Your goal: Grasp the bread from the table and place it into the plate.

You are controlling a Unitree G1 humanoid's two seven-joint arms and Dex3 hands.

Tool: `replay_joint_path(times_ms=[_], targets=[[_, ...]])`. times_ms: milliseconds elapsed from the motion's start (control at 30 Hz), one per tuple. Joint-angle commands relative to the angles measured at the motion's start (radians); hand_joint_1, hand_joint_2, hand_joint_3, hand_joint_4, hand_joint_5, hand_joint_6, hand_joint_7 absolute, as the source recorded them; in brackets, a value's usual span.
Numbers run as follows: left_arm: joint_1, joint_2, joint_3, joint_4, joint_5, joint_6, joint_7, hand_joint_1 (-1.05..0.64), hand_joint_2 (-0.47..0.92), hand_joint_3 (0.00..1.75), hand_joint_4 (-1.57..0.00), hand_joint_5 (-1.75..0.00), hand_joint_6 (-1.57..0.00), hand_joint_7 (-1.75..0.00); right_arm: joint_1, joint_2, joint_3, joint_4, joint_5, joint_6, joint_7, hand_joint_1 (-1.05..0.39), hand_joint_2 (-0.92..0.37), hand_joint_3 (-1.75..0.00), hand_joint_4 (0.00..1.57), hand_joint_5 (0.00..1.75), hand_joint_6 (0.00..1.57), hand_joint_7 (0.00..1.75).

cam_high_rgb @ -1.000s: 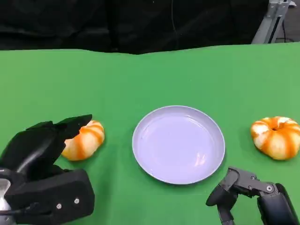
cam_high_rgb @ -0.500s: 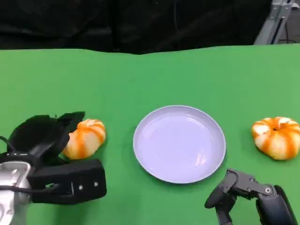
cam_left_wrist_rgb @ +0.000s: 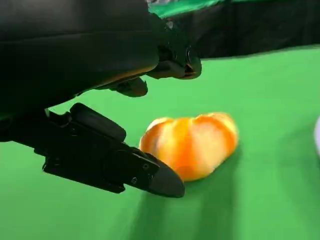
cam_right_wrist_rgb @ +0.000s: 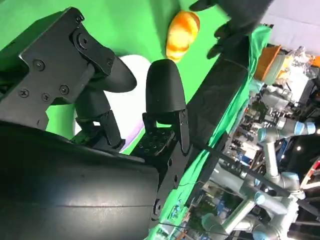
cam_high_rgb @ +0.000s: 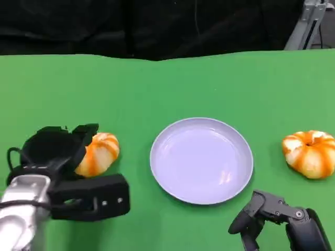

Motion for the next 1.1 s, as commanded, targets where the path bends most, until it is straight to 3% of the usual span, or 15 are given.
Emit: replay_joint_path(times_ms=[33, 533, 667, 867, 900, 933, 967, 1000, 1033, 1067, 1100], targets=[[-0.036, -0.003, -0.035, 0.041, 0.024, 0.034, 0.003, -0.66, 0.9, 0.0, -0.18, -0.27, -0.23, 0.0, 0.008, -0.003, -0.001, -0.02, 0.005, 0.009, -0.003, -0.03, -0.31, -1.34, 0.84, 1.59, 0.85, 1.29], [-0.11, -0.037, -0.092, 0.215, 0.018, 0.049, 0.053, -0.64, 0.91, 0.0, -0.22, -0.26, -0.24, -0.01, 0.016, -0.005, 0.003, -0.032, 0.012, 0.023, 0.001, -0.04, -0.31, -1.33, 0.84, 1.6, 0.85, 1.28], [-0.209, -0.086, -0.115, 0.454, -0.003, 0.015, 0.134, -0.58, 0.92, 0.0, -0.28, -0.25, -0.3, -0.02, 0.016, -0.007, 0.003, -0.028, 0.011, 0.021, 0.001, -0.04, -0.31, -1.33, 0.84, 1.6, 0.85, 1.28], [-0.284, -0.096, -0.135, 0.637, -0.062, -0.082, 0.203, -0.37, 0.92, 0.04, -0.47, -0.19, -0.45, -0.02, 0.016, -0.006, 0.004, -0.027, 0.017, 0.018, 0.001, -0.03, -0.3, -1.34, 0.83, 1.61, 0.85, 1.28], [-0.28, -0.088, -0.132, 0.655, -0.075, -0.148, 0.28, -0.37, 0.92, 0.04, -0.48, -0.19, -0.45, -0.02, 0.018, -0.005, 0.005, -0.029, 0.013, 0.017, -0.002, -0.03, -0.3, -1.34, 0.83, 1.61, 0.85, 1.28], [-0.277, -0.082, -0.13, 0.671, -0.085, -0.2, 0.34, -0.33, 0.91, 0.04, -0.73, -0.79, -0.78, -0.27, 0.02, -0.004, 0.005, -0.03, 0.01, 0.017, -0.003, -0.03, -0.3, -1.34, 0.84, 1.61, 0.85, 1.27], [-0.278, -0.078, -0.13, 0.687, -0.093, -0.238, 0.385, -0.29, 0.91, 0.02, -0.79, -1.35, -0.93, -0.5, 0.021, -0.004, 0.006, -0.031, 0.009, 0.016, -0.005, -0.04, -0.3, -1.34, 0.84, 1.61, 0.85, 1.27], [-0.269, -0.072, -0.125, 0.684, -0.105, -0.283, 0.437, -0.28, 0.91, 0.02, -0.81, -1.55, -0.99, -0.58, 0.021, -0.003, 0.007, -0.033, 0.006, 0.017, -0.006, -0.04, -0.3, -1.34, 0.84, 1.61, 0.85, 1.27], [-0.266, -0.068, -0.123, 0.684, -0.114, -0.308, 0.466, -0.26, 0.89, 0.02, -0.85, -1.66, -0.81, -1.23, 0.021, -0.002, 0.008, -0.034, 0.005, 0.018, -0.006, -0.04, -0.3, -1.34, 0.84, 1.6, 0.85, 1.27], [-0.264, -0.065, -0.122, 0.687, -0.12, -0.327, 0.489, -0.25, 0.88, 0.02, -0.86, -1.7, -0.73, -1.48, 0.021, -0.001, 0.009, -0.035, 0.004, 0.019, -0.007, -0.04, -0.3, -1.34, 0.84, 1.6, 0.86, 1.27], [-0.265, -0.064, -0.123, 0.692, -0.124, -0.34, 0.503, -0.24, 0.88, 0.02, -0.87, -1.72, -0.69, -1.61, 0.021, -0.001, 0.009, -0.035, 0.003, 0.02, -0.007, -0.03, -0.3, -1.34, 0.84, 1.6, 0.86, 1.27]])
